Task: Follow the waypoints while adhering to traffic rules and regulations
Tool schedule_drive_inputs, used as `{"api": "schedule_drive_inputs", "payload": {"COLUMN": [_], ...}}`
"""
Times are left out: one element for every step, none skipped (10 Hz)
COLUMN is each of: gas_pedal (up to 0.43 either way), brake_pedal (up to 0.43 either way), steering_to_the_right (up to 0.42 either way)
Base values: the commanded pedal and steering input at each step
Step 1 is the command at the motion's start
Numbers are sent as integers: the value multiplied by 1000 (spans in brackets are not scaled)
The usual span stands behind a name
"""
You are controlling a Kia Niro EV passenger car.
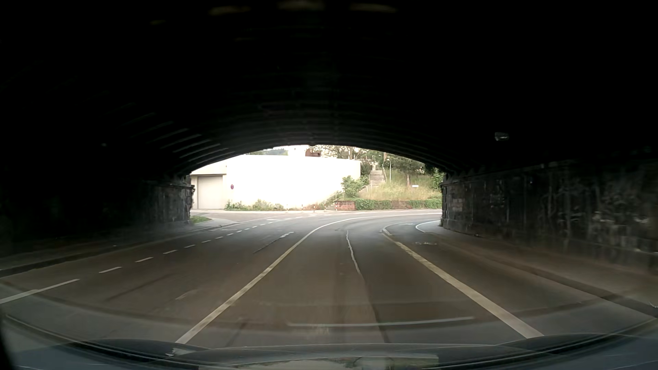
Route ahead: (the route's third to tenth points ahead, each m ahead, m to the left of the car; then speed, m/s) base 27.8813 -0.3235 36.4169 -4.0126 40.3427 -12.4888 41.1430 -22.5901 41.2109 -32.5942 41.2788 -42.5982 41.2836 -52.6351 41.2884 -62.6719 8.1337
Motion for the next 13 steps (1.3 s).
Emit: {"api": "schedule_drive_inputs", "payload": {"gas_pedal": [20,20,20,20,20,20,20,20,8,8,0,0,0], "brake_pedal": [0,0,0,0,0,0,0,0,0,0,0,0,0], "steering_to_the_right": [-1,-1,-1,-1,-1,-1,-1,-1,-2,-3,-3,-3,-3]}}
